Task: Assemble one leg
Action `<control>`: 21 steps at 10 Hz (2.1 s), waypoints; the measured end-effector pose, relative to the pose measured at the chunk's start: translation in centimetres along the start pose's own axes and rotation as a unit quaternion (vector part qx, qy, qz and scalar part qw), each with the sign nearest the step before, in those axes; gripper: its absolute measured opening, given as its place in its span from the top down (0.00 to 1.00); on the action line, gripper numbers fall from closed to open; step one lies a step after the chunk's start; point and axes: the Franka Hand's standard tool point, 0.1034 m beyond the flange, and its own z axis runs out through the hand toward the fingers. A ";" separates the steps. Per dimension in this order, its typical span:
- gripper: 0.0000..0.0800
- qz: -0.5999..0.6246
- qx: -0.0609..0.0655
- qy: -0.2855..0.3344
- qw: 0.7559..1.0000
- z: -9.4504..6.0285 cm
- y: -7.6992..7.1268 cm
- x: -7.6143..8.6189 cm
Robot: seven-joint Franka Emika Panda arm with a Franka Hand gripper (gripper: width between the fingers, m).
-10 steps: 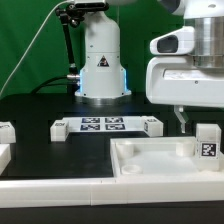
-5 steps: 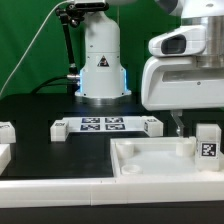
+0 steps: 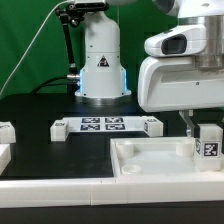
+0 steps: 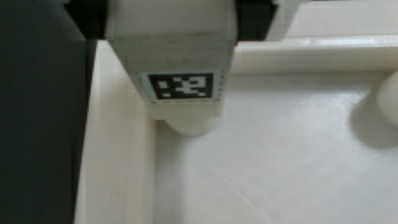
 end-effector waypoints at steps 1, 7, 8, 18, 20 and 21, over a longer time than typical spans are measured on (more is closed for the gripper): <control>0.64 0.009 0.000 0.000 1.000 0.0 0.0 0.0; 0.64 0.283 0.007 0.000 0.959 0.0 0.0 0.1; 0.64 0.343 0.007 0.000 0.939 0.0 0.0 0.1; 0.56 0.695 0.019 -0.010 0.719 0.0 -0.4 0.2; 0.23 0.679 0.020 -0.009 0.734 0.1 -0.4 0.2; 0.23 0.673 0.023 -0.005 0.739 0.2 -0.4 0.2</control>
Offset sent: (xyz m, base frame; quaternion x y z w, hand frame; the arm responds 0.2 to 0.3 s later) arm -0.0062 0.0012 -0.0085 0.0250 -0.0213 0.3525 0.9353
